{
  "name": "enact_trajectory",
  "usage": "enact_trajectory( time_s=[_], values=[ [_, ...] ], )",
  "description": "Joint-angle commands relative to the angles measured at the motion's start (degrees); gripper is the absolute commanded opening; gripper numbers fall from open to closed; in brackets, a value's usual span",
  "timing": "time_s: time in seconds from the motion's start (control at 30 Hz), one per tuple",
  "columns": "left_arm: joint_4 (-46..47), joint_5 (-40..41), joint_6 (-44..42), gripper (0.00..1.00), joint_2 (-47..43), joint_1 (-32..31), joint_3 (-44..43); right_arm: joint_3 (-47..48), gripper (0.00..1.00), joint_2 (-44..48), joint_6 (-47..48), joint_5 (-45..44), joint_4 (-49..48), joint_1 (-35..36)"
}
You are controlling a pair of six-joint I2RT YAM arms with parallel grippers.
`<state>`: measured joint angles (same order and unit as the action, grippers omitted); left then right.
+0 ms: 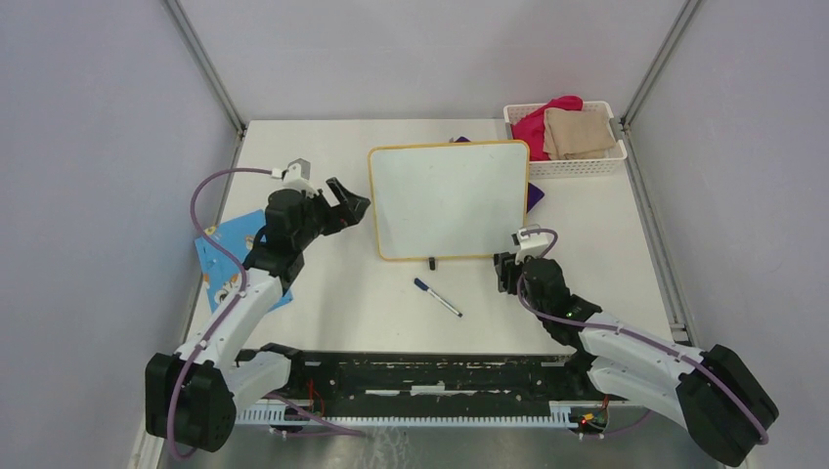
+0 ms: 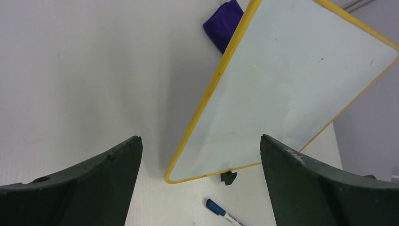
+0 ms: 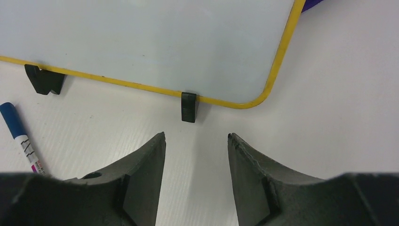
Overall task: Write a sentence on the whiteboard
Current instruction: Move the whiteboard stand to the center of the board.
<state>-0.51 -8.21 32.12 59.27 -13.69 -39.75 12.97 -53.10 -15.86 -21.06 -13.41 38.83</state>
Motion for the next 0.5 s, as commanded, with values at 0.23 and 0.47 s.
enact_trajectory(
  time_s=[0.23,0.47],
  values=[
    [23.0,-6.3,9.8,1.00,5.2,0.9,5.4,3.3,0.57,-6.9,-4.0,-1.6,-5.1,-0.3],
    [25.6,-5.5,9.7,1.00,11.5,0.9,4.6,4.9,0.59,-11.7,-5.7,-2.1,-6.0,-0.3]
  ],
)
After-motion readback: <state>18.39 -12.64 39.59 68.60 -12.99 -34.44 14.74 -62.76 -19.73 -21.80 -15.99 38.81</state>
